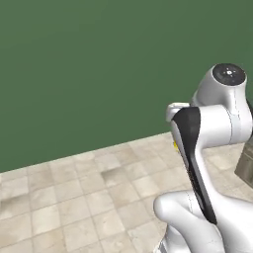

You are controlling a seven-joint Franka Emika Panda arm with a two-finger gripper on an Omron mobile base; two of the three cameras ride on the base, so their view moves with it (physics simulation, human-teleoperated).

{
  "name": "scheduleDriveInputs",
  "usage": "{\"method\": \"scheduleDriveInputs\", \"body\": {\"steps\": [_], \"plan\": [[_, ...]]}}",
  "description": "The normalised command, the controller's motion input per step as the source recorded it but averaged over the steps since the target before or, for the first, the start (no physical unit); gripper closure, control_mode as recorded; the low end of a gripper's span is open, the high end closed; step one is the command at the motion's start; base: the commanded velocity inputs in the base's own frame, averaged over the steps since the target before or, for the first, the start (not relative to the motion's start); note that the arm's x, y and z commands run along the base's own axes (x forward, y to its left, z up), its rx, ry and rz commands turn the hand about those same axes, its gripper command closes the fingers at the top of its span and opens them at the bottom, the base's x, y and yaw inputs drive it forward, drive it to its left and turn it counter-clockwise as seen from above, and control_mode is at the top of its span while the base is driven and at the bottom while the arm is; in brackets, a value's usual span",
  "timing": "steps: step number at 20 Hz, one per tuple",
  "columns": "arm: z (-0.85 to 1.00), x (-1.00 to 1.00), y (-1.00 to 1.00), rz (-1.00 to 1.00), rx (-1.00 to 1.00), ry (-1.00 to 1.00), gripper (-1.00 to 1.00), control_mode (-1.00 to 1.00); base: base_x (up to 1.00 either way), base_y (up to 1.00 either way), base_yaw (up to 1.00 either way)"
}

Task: Open the cabinet directly in front. Then move the liquor and the cup to the dining counter with the candle on it.

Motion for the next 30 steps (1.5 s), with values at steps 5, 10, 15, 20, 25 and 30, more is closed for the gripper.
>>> {"method": "scheduleDriveInputs", "body": {"steps": [5, 10, 15, 20, 25, 30], "plan": [[0.00, 0.00, 0.00, 0.00, 0.00, 0.00, 1.00, 1.00, 0.44, 0.00, 0.79], [0.00, 0.00, 0.00, 0.00, 0.00, 0.00, 1.00, 1.00, 0.00, 0.00, 0.93], [0.00, 0.00, 0.00, 0.00, 0.00, 0.00, 1.00, 1.00, 0.00, 0.00, 0.94], [0.00, 0.00, 0.00, 0.00, 0.00, 0.00, 1.00, 1.00, 0.72, -0.36, 0.63], [0.00, 0.00, 0.00, 0.00, 0.00, 0.00, 1.00, 1.00, 1.00, -1.00, 0.28], [0.00, 0.00, 0.00, 0.00, 0.00, 0.00, 1.00, 1.00, 1.00, -0.53, 0.11]]}}
